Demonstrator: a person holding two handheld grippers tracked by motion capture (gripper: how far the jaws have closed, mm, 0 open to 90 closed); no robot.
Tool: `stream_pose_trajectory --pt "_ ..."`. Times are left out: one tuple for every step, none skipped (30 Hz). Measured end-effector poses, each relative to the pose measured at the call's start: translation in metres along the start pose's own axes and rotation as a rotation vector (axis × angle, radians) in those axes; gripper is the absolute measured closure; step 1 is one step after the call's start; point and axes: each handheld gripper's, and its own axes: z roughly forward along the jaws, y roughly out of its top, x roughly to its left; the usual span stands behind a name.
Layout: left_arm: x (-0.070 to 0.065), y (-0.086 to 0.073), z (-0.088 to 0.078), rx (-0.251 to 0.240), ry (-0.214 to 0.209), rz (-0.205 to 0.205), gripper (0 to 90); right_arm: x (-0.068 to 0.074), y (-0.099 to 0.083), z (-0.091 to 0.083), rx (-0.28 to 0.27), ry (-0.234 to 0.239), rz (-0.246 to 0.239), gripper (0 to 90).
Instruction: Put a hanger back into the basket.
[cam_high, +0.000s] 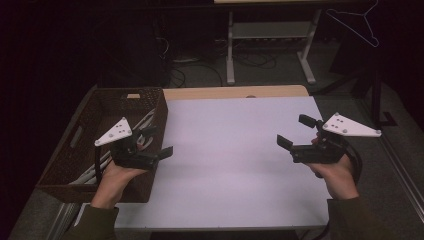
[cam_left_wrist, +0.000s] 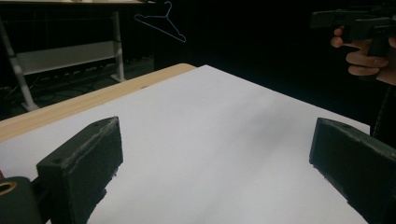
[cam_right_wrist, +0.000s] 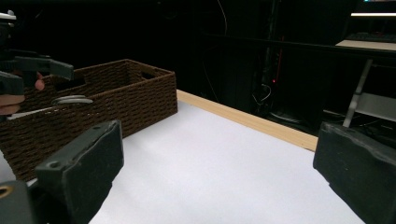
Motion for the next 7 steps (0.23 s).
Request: stream_pose_trajectory --pt "0.0001 0.0001 -0.0003 0.000 -0.002 0.003 2.2 0.0000 0.0000 -0.0002 -0.001 0.000 0.001 1.3" --pt "0.0001 0.0002 -0.0005 -0.005 -0.002 0.003 2.2 -0.0001 0.0000 -0.0003 -0.001 0.000 -0.002 1.3" --pt "0.0000 0.0002 -0.0006 -0.008 -0.003 0.000 2.2 -0.0002 0.0000 -0.0004 -0.003 -0.001 -0.005 1.3" --pt "0.0000 0.0002 -0.0006 -0.007 -0.004 -0.001 2.2 -0.0002 -0.0001 -0.0007 -0.003 -0.001 -0.005 1.3" --pt "0.0000 0.0002 -0.0006 -0.007 -0.004 0.001 2.2 0.0001 -0.0003 -0.0011 -0.001 0.000 0.001 1.3" --pt "-0.0001 0.0004 -0.0008 -0.004 -0.004 0.003 2.2 -0.0001 -0.0004 -0.0013 0.000 -0.001 0.003 1.3" --pt "-0.0006 0.0009 -0.0009 -0.004 -0.004 0.004 2.2 -0.0003 -0.0006 -0.0015 -0.001 -0.001 0.001 1.3"
